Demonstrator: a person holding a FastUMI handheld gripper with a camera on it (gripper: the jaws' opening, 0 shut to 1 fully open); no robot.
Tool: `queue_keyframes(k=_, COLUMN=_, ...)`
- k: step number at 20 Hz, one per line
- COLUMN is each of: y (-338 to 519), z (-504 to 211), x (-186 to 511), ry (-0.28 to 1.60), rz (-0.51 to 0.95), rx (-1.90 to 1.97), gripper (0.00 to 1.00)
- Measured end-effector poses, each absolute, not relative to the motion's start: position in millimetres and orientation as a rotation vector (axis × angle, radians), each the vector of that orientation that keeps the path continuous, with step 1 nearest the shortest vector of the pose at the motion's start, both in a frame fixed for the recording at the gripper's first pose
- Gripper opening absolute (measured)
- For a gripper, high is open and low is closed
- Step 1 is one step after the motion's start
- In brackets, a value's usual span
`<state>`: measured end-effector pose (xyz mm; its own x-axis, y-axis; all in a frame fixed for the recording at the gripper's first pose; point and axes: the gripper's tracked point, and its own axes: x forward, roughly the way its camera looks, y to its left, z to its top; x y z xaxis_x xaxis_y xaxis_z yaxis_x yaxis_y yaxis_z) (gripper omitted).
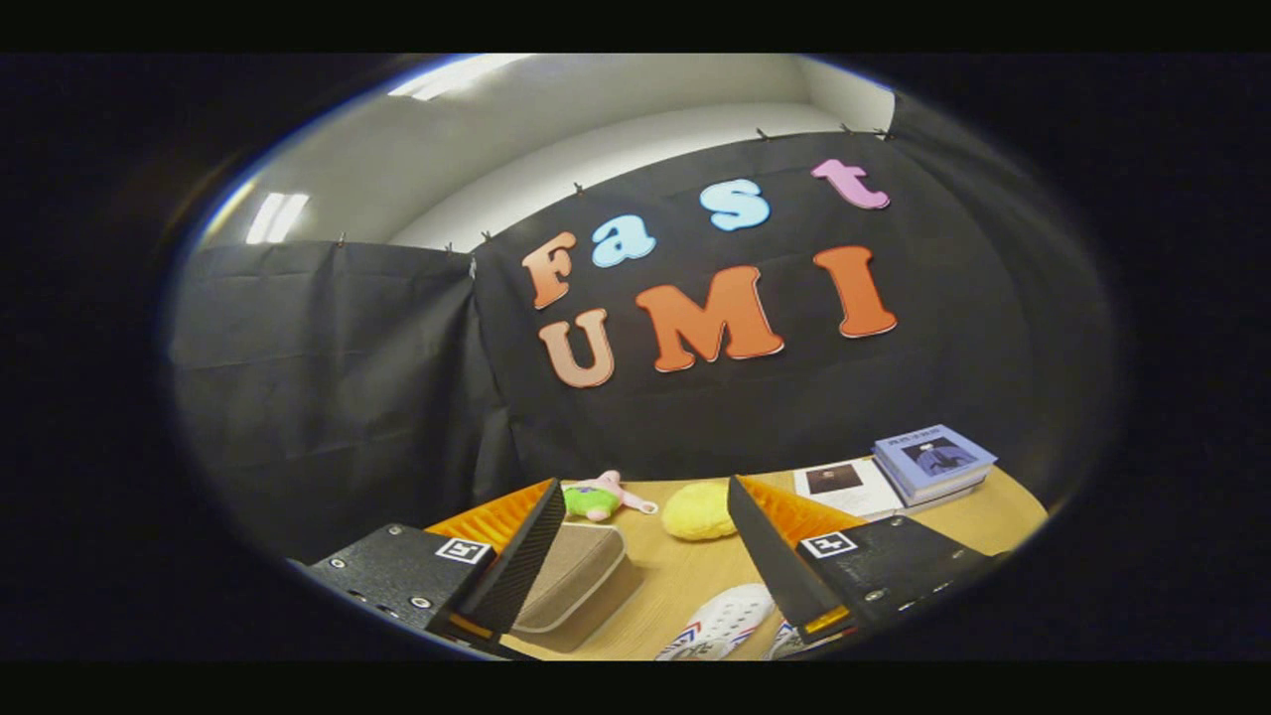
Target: Open the storage box then place both shoes into the box .Put the left shoe in first, then the right shoe, with the right side of both shoes facing outward in a uniform manner.
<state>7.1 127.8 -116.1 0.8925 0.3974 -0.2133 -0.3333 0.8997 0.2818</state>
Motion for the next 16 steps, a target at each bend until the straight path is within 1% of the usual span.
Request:
queue_keyframes(k=7, y=202, z=-211, x=-2, ry=0.562, rz=0.55, rx=0.353, gripper=0.97)
queue_keyframes(k=11, y=222, z=-258, x=-5, ry=0.72, rz=0.566, rx=0.415, gripper=0.97)
queue_keyframes(k=16, y=239, z=-288, x=-12, ry=0.822, rz=0.596, rx=0.531, gripper=0.96)
